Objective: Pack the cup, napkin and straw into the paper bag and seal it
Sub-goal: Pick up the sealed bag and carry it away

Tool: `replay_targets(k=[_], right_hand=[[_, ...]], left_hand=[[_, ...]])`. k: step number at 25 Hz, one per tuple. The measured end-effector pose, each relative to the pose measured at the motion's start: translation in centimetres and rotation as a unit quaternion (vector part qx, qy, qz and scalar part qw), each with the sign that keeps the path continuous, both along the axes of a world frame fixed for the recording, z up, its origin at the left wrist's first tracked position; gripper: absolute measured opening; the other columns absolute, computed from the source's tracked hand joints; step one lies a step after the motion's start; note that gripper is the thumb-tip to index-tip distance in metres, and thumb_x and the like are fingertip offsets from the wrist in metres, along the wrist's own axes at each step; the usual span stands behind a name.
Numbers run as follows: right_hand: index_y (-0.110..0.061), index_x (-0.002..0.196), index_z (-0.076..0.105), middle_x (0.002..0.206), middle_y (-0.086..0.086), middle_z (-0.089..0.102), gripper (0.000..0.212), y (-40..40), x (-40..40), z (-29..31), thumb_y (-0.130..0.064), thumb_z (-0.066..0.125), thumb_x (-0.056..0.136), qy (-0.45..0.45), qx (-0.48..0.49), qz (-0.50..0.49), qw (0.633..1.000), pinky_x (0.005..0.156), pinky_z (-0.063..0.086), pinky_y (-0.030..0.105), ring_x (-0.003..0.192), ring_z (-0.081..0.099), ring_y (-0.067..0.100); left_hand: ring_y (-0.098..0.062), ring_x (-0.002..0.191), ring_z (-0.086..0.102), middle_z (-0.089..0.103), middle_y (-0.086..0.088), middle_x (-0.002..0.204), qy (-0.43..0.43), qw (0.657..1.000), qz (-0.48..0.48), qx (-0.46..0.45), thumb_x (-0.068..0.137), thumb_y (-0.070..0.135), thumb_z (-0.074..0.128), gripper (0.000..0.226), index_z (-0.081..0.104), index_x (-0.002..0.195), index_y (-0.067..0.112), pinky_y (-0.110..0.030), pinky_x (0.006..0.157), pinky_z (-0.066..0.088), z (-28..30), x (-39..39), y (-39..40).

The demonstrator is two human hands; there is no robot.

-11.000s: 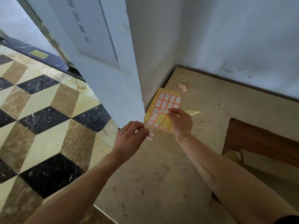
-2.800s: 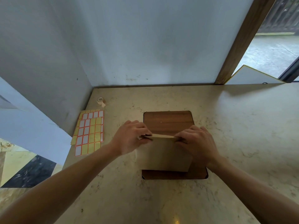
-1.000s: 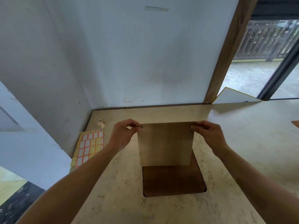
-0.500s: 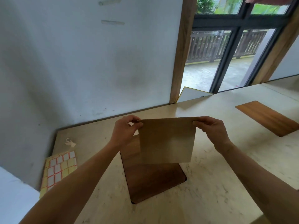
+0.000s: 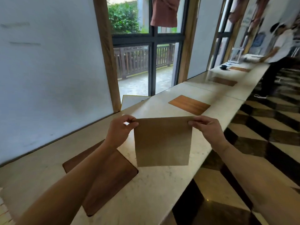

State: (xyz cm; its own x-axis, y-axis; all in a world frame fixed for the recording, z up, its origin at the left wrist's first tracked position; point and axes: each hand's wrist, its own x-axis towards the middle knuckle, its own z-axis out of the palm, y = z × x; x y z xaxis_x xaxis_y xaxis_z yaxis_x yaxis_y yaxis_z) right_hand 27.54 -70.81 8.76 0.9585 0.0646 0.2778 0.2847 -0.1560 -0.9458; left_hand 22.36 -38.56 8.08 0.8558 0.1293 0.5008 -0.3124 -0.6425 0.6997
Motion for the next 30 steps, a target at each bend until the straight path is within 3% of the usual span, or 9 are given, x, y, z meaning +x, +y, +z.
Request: replay_targets(k=[3,6,10,14,18,22,27,30], right_hand=[[-0.04,0.077,0.077,0.085,-0.015,0.075,0.021,-6.6,-3.9,0.3,-0.019,0.079,0.079,0.013,-0.015,-0.066,0.998,0.086,0.051,0.026,0.09,0.068,0.006],[-0.037,0.086,0.077,0.092,-0.011,0.075,0.015,-12.8,-8.5,0.5,-0.024,0.077,0.081,0.023,-0.013,-0.124,0.992,0.088,0.056,0.04,0.095,0.068,0.014],[-0.042,0.085,0.076,0.09,-0.017,0.074,0.021,-20.2,-15.3,0.7,-0.022,0.074,0.084,0.007,-0.04,-0.188,0.981,0.082,0.057,0.027,0.089,0.069,0.008],[-0.043,0.083,0.075,0.088,-0.018,0.074,0.018,-26.4,-22.8,0.4,-0.026,0.08,0.078,0.018,-0.048,-0.296,0.954,0.09,0.055,0.036,0.09,0.069,0.007],[-0.044,0.085,0.075,0.087,-0.019,0.073,0.018,-31.4,-30.6,0.4,-0.029,0.08,0.076,0.018,-0.061,-0.381,0.922,0.085,0.053,0.03,0.087,0.067,0.002],[-0.046,0.078,0.074,0.081,-0.026,0.071,0.02,-34.8,-38.3,0.2,-0.027,0.08,0.077,0.013,-0.051,-0.473,0.879,0.07,0.05,0.01,0.082,0.065,-0.008],[-0.029,0.084,0.078,0.086,-0.003,0.076,0.011,-36.7,-46.8,0.3,-0.023,0.081,0.076,0.016,-0.013,-0.596,0.803,0.088,0.056,0.036,0.089,0.071,0.018],[-0.033,0.088,0.077,0.086,-0.011,0.075,0.011,-36.3,-51.4,0.2,-0.026,0.079,0.078,0.016,-0.047,-0.638,0.768,0.081,0.056,0.028,0.084,0.07,0.008]], left_hand=[[-0.007,0.08,0.063,0.067,0.012,0.082,-0.003,0.998,-0.057,0.013,0.084,0.015,0.073,0.008,0.071,0.088,0.021,-0.016,0.068,0.046,0.9,-0.4,-6.3],[-0.014,0.081,0.063,0.068,0.007,0.085,0.009,0.994,-0.106,0.004,0.085,0.014,0.071,0.006,0.07,0.089,0.018,-0.022,0.07,0.047,1.2,-1.6,-12.8],[-0.007,0.081,0.062,0.069,0.005,0.09,0.004,0.985,-0.17,0.019,0.087,0.016,0.07,0.008,0.072,0.094,0.013,-0.013,0.072,0.044,0.9,-3.8,-20.9],[0.006,0.078,0.06,0.069,0.008,0.085,0.019,0.963,-0.27,0.012,0.085,0.016,0.071,0.006,0.07,0.086,0.022,-0.002,0.066,0.039,1.1,-5.7,-28.5],[0.004,0.079,0.062,0.067,0.022,0.083,0.035,0.93,-0.366,0.012,0.086,0.025,0.07,0.009,0.067,0.086,0.034,-0.005,0.065,0.042,1.2,-7.8,-36.0],[0.004,0.084,0.062,0.067,0.021,0.087,0.026,0.89,-0.454,0.042,0.089,0.032,0.066,0.007,0.069,0.094,0.029,-0.015,0.075,0.049,1.2,-10.2,-43.7],[-0.002,0.087,0.063,0.069,0.009,0.091,0.012,0.815,-0.578,0.047,0.09,0.028,0.064,0.013,0.07,0.098,0.02,-0.027,0.08,0.054,1.5,-13.7,-52.4],[-0.007,0.09,0.063,0.069,0.004,0.094,0.018,0.776,-0.628,0.048,0.089,0.027,0.065,0.015,0.07,0.1,0.017,-0.032,0.082,0.055,1.4,-16.0,-56.6]])
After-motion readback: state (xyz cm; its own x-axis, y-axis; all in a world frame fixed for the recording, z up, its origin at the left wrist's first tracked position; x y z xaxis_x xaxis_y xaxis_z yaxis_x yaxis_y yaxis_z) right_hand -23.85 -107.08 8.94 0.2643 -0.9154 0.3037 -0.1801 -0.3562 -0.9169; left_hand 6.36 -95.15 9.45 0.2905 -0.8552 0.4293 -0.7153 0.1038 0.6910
